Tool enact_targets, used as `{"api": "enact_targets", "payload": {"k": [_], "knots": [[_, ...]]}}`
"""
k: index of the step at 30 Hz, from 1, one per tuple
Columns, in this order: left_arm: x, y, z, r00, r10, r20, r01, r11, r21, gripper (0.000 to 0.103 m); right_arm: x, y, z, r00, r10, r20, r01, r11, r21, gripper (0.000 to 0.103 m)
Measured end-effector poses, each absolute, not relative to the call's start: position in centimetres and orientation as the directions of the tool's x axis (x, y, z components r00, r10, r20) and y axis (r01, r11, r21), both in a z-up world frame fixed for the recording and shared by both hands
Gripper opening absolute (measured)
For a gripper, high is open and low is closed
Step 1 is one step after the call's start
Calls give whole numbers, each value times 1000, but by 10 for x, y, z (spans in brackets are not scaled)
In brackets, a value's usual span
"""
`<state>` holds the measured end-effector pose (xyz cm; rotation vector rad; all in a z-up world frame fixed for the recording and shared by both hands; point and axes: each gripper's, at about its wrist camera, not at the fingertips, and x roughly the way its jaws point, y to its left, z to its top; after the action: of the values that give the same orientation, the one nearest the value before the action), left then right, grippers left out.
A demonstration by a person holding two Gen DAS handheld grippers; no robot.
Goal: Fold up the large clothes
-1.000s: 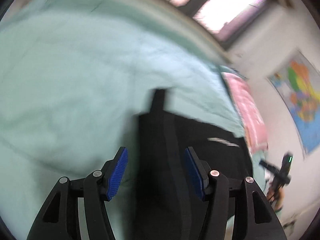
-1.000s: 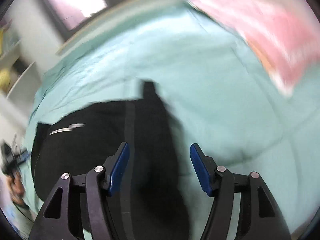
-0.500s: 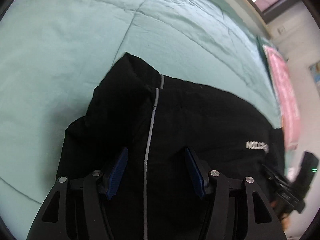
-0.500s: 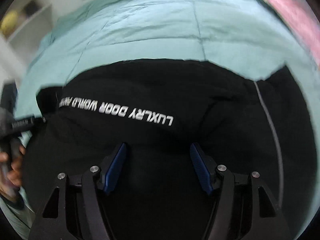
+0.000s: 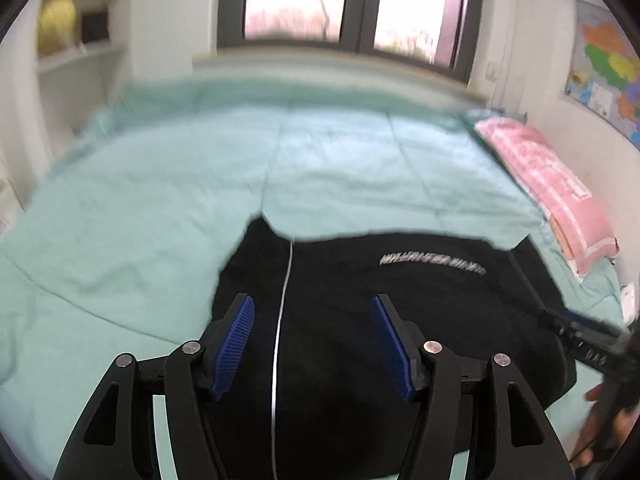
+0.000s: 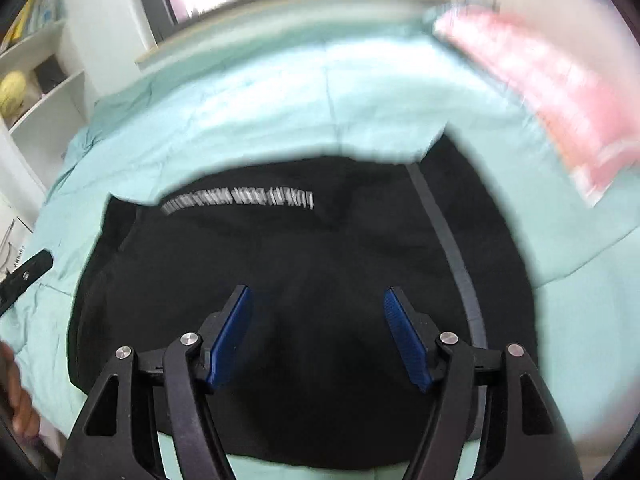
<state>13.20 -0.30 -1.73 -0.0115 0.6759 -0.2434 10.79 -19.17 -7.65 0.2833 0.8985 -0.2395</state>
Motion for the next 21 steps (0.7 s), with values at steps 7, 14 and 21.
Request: {"api": "enact_targets", "payload": {"k": [7, 14, 21], "knots": [[67, -15, 40, 837, -206, -507, 224, 974, -27, 80, 56, -145, 18, 730, -122, -672, 254, 962, 101, 88], [41, -10, 52, 785, -342, -516, 326, 937, -124, 80, 37, -122, 31, 744, -123, -657, 244, 965, 95, 89], [46, -17, 41, 791, -295, -536, 280, 953, -112, 80, 42, -112, 22, 732, -120, -670, 237, 968, 86, 89]]}}
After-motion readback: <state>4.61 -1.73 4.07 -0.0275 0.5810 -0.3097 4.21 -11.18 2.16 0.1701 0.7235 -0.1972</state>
